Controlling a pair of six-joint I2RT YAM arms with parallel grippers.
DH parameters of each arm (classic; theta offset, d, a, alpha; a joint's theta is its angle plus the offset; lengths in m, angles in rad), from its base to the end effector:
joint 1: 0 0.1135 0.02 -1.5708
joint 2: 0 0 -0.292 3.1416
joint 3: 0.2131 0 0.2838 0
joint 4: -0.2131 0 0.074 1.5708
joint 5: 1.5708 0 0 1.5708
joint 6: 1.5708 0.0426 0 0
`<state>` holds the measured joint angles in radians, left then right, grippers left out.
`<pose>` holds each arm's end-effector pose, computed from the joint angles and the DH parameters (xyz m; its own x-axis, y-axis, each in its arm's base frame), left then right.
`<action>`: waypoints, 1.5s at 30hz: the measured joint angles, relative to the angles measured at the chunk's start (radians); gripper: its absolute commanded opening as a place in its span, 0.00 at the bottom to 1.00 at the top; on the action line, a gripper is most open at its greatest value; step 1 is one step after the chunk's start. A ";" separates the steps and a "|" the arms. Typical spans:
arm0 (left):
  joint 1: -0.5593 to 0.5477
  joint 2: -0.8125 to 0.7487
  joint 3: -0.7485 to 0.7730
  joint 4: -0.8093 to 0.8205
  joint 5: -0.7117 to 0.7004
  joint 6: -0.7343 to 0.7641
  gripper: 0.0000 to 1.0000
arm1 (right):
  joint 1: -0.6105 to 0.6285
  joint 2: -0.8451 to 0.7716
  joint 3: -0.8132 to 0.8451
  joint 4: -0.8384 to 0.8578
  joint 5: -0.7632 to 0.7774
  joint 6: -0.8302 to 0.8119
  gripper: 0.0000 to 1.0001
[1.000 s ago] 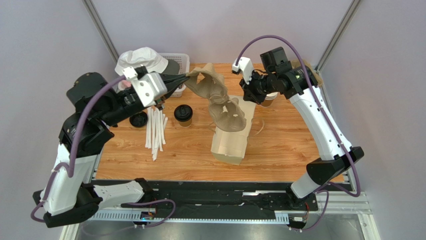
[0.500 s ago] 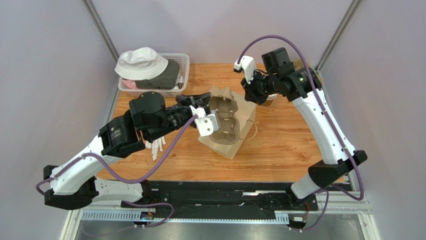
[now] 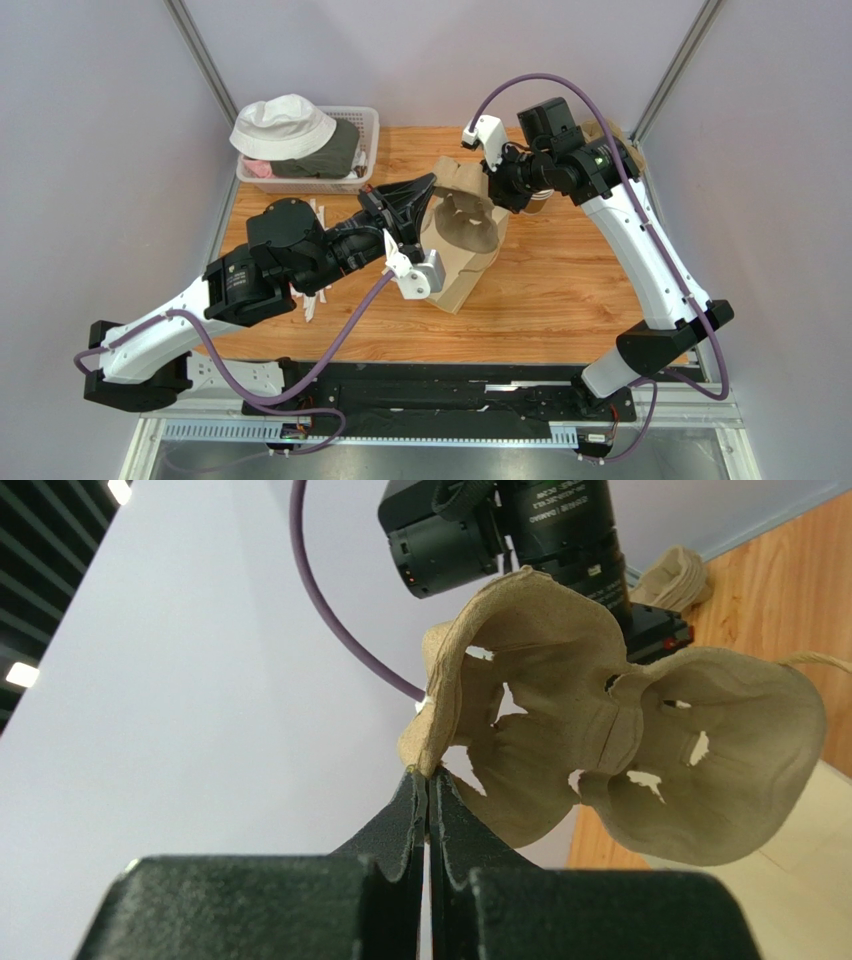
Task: Pack the takeout coffee
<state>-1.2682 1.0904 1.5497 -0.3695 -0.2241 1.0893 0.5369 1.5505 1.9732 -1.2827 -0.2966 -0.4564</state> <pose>0.0752 -0.2092 0.5596 0.7788 0.4051 -0.4789 0.3768 0.3083 0.8735 0.2663 0.1730 0.4870 -0.2968 -0.6671 -0.6833 -0.8732 0.4793 -0.0887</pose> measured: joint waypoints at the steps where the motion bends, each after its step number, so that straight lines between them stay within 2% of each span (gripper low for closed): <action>1: 0.000 0.001 0.000 0.015 0.001 0.013 0.00 | 0.004 0.000 0.000 -0.001 0.000 0.000 0.00; 6: 0.000 0.011 -0.004 0.048 0.005 0.037 0.00 | 0.027 0.000 0.000 -0.004 -0.002 -0.003 0.00; 13: 0.008 0.006 -0.124 0.100 0.006 0.100 0.00 | 0.037 -0.002 -0.005 -0.014 -0.035 -0.038 0.00; 19: 0.028 -0.010 -0.129 0.096 0.025 0.119 0.00 | 0.037 -0.023 -0.039 -0.014 -0.072 -0.079 0.00; 33: 0.038 -0.100 -0.149 -0.024 0.039 0.141 0.00 | 0.037 -0.037 -0.043 -0.014 -0.134 -0.136 0.00; 45: 0.039 -0.063 -0.149 -0.135 0.058 0.085 0.00 | 0.037 -0.032 -0.028 -0.014 -0.154 -0.124 0.00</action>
<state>-1.2297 1.0271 1.4010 -0.5045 -0.1658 1.1748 0.5735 1.5188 1.9453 -1.2972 -0.4511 -0.5808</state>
